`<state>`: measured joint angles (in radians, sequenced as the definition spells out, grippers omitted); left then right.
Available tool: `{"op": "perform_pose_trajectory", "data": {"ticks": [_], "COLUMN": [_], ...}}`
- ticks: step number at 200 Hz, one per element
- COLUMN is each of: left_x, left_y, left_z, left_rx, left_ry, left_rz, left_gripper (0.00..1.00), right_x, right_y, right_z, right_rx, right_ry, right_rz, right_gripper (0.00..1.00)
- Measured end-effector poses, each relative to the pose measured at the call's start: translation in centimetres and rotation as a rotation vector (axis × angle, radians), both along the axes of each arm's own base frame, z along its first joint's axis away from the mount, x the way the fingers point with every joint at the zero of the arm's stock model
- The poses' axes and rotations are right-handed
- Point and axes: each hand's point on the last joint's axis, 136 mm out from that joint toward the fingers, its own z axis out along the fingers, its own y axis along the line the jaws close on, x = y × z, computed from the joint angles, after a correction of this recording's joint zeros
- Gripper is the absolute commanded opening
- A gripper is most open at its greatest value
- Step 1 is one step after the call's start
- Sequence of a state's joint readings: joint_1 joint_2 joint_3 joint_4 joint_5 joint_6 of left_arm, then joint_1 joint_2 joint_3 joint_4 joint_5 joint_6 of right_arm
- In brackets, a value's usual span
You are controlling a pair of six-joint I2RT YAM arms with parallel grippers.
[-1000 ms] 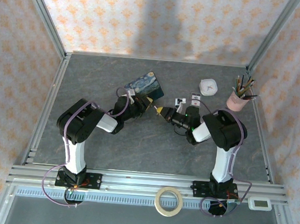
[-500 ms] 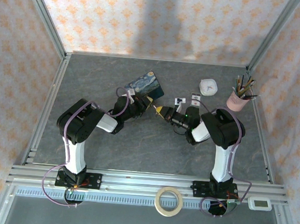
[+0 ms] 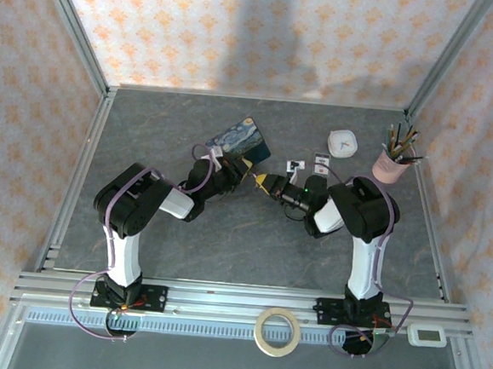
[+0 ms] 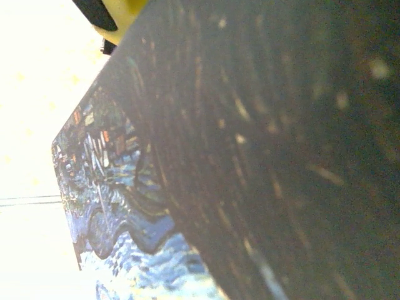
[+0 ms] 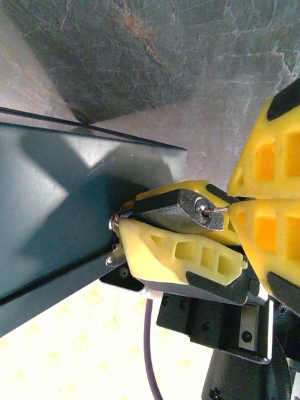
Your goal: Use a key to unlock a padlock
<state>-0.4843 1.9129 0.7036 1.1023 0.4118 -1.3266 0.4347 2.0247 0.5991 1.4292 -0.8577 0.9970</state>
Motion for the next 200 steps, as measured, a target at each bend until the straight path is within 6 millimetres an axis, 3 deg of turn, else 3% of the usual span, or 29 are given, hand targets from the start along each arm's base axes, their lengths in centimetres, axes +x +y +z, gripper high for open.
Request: {"op": "perform_pose_trajectory", "data": {"ticks": [35,77,143,200], "left_x": [-0.4,-1.6,-1.6,-1.5], "left_y": [-0.4,0.1,0.0,0.2], "left_z": [0.7,0.8,1.0,1.8], "left_rx": [-0.017,-0.044,-0.058,-0.071], "left_ry": [-0.034,-0.064,-0.103,-0.204], "left_rz": [-0.018,-0.014,-0.014,-0.012], "left_gripper": [0.00,0.00,0.00,0.00], "right_x": [0.7,0.1,0.1,0.2], "right_y": [0.3,0.7,0.7,0.9], "right_z": [0.8,1.0,0.9,2.1], "right_rx": [0.028,0.056,0.075,0.210], "right_ry": [0.003,0.052,0.114,0.377], "right_rz": [0.011,0.056,0.053,0.049], "right_gripper": [0.00,0.00,0.00,0.00]}}
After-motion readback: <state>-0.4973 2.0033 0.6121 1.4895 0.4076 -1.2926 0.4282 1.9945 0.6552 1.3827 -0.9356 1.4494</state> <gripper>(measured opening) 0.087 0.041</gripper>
